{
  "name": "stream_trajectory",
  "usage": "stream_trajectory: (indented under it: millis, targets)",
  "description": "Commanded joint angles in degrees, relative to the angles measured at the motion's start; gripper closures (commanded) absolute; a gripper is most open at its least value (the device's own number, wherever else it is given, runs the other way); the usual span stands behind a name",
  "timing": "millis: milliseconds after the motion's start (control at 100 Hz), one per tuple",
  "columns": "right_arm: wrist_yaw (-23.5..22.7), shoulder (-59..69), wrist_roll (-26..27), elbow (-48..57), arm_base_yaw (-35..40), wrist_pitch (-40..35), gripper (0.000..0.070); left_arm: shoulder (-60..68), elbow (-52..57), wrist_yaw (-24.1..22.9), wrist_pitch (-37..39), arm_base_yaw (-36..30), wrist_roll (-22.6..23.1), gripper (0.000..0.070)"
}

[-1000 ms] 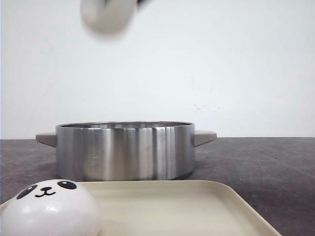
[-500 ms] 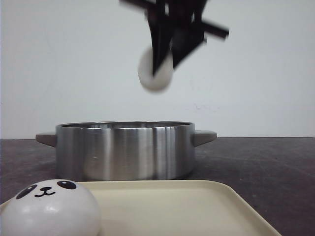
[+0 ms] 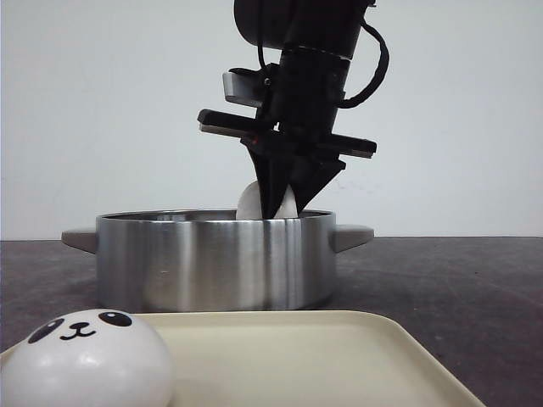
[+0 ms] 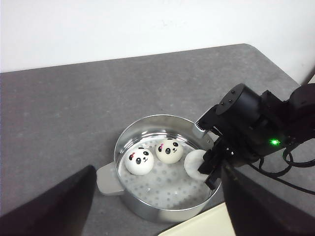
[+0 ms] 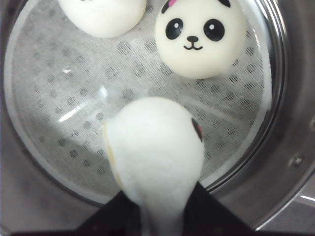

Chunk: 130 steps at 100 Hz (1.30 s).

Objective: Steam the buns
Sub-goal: 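Lower the bun into the pot, open the right gripper, withdraw, then reach the left gripper down and grasp the last bun on the tray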

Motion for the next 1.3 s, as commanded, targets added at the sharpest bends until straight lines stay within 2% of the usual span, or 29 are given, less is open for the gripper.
stream_trajectory:
  millis: [0,80,150,360,450,700,750,780,810,900,930,1100,1290]
  targets:
    - [0.2,1.0,-0.4,1.0,0.6,0.7,0.0568,0.4,1.0,-0.2,0.4,-0.3,0.3,0.0215]
    - [0.3,1.0,-0.3,1.0,0.4,0.5,0.039,0.4,1.0,-0.2,0.3,-0.3,0.3,0.0215]
    - [0.4,1.0,-0.2,1.0,0.2,0.2,0.0307,0.5,1.0,-0.2,0.4,-0.3,0.3,0.0214]
    - [1.9,1.0,0.4,1.0,0.2,-0.3,0.0263,0.9,1.0,-0.2,0.3,-0.3,0.4,0.0215]
    - [1.9,1.0,0.5,1.0,0.1,-0.3,0.0211,1.1,1.0,-0.2,0.2,-0.3,0.4,0.0214]
    - [2.1,-2.6,0.2,4.7,0.6,-0.6,0.0214,2.2,0.4,0.1,0.2,-0.3,0.1,0.0214]
    - [3.4,-4.6,0.2,5.9,1.0,-0.6,0.0224,2.5,-0.2,0.7,0.2,-0.3,-0.4,0.0215]
    - [4.4,-6.0,0.2,6.6,1.3,-0.6,0.0259,2.8,-0.9,1.7,0.3,-0.4,-0.8,0.0215]
    - [5.3,-7.4,0.1,7.3,1.7,-0.6,0.033,3.0,-1.7,2.8,0.3,-0.5,-1.4,0.0214]
    - [8.1,-12.9,-1.4,8.5,3.0,-0.1,0.0627,4.0,-4.7,5.7,0.2,-1.0,-2.6,0.0214]
    - [9.1,-15.0,-1.6,8.5,3.5,0.3,0.07,4.2,-6.0,6.4,0.3,-1.2,-3.1,0.0214]
    - [14.8,-26.2,-2.4,8.5,6.6,0.5,0.07,4.9,-15.6,8.3,2.5,-3.7,-6.6,0.0214]
    - [19.0,-34.7,-2.6,8.5,8.8,-2.3,0.07,5.0,-30.2,10.9,9.0,-8.5,-13.5,0.0214]
